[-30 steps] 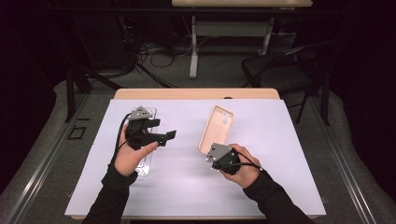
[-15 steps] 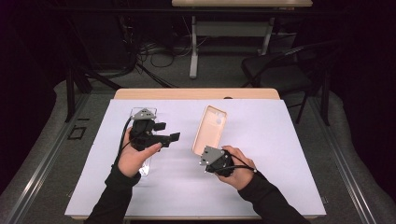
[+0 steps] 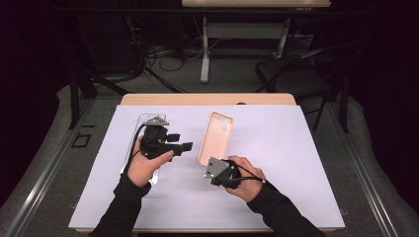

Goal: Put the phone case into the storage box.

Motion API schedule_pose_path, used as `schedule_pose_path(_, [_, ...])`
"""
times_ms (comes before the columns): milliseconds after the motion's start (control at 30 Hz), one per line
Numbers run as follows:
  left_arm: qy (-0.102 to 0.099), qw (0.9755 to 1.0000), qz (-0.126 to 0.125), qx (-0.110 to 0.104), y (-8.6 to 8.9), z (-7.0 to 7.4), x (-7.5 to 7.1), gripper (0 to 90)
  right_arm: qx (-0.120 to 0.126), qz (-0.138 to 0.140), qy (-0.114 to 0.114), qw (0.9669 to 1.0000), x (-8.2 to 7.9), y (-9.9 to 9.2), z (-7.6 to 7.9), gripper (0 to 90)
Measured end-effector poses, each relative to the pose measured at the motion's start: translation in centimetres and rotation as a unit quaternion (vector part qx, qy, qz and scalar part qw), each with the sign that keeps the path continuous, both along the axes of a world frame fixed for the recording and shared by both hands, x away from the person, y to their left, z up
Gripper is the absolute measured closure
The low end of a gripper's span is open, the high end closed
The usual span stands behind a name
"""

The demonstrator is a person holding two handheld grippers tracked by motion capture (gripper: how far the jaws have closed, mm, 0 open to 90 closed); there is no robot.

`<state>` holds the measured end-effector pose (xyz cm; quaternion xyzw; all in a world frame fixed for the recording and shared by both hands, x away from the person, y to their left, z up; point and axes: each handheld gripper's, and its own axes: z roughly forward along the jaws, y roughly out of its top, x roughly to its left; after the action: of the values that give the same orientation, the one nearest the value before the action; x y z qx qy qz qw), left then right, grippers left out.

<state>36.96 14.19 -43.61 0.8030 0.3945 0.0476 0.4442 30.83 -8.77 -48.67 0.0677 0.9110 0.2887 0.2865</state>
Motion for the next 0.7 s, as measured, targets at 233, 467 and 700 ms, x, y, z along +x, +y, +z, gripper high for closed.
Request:
schedule_pose_path(233, [0.005, 1.0, -0.004, 0.006, -0.7, 0.1, 0.5, 35.5, -0.004, 0.001, -0.006, 1.0, -0.1, 0.2, 0.2, 88.3])
schedule_pose_path(467, [0.03, 0.9994, -0.017, -0.005, -0.6, 0.2, 1.4, 36.9, -0.012, 0.008, -0.012, 0.9998, -0.5, 0.6, 0.2, 88.2])
schedule_pose_path(700, [0.053, 0.9979, -0.028, -0.022, -0.6, 0.6, 2.1, 41.4, -0.014, 0.002, -0.01, 0.9998, -0.6, 0.6, 0.3, 88.2])
